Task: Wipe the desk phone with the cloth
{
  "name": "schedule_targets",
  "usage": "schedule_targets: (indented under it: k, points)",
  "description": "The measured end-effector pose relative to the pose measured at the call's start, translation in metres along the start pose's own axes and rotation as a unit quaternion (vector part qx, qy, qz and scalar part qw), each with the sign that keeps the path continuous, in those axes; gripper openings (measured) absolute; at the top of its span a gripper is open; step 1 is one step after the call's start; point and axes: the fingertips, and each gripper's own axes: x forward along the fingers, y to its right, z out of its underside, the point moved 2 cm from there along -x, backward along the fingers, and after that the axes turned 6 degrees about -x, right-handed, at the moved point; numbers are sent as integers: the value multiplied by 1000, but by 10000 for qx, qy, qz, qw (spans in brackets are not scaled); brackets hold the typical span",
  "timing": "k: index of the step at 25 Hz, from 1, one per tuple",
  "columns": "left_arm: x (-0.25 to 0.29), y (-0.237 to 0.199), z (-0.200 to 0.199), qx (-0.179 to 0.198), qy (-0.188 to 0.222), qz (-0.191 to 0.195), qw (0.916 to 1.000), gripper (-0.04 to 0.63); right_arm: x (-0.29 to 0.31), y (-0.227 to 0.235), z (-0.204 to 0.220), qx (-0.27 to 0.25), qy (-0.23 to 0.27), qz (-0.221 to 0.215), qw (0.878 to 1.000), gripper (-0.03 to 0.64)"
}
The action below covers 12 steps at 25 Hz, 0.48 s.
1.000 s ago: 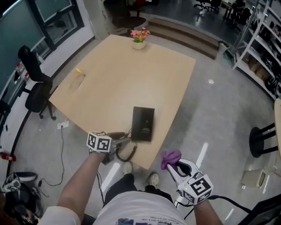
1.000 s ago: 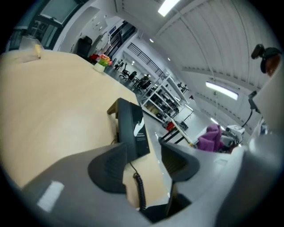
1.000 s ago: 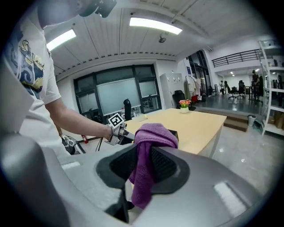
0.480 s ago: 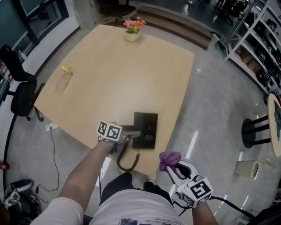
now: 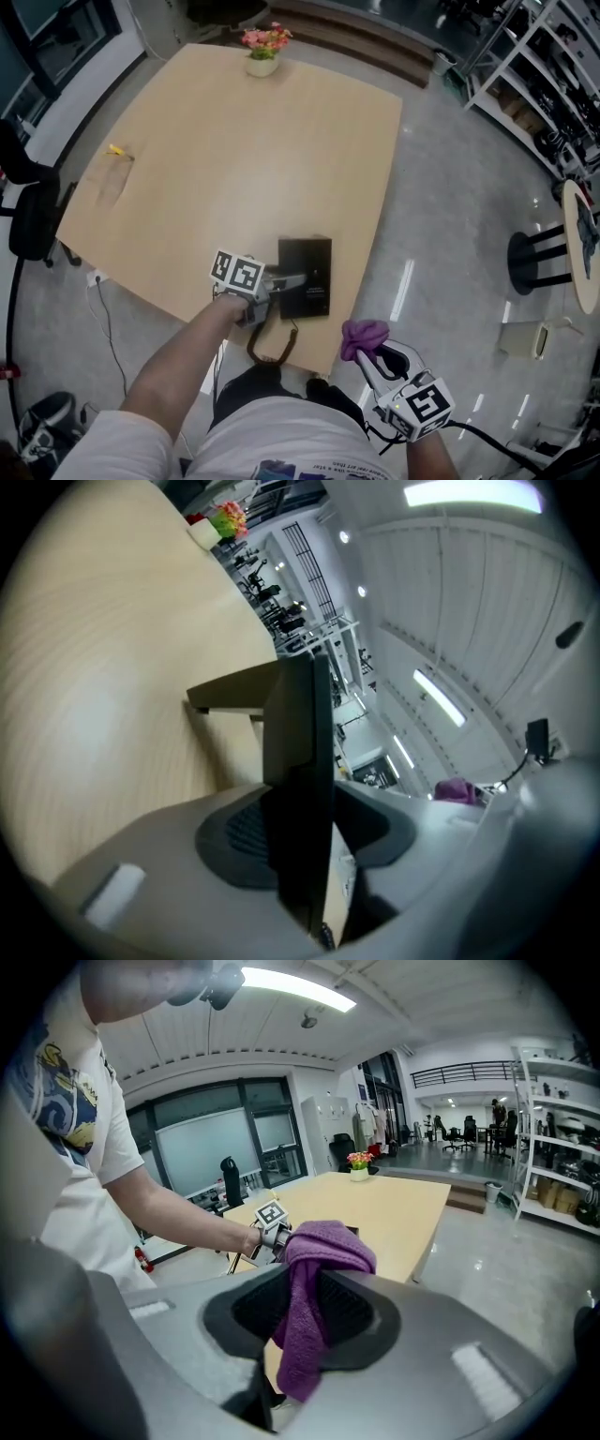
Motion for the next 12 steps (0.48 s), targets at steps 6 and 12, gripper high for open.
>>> schedule_targets:
  k: [6, 12]
  points:
    - [-7, 27, 9, -29, 286, 67, 9996, 183, 5, 4, -14, -164, 164, -65, 9997, 94]
    - [-17, 71, 21, 158, 524, 148, 9984, 183, 23, 16, -61, -630, 637, -316, 9955, 94]
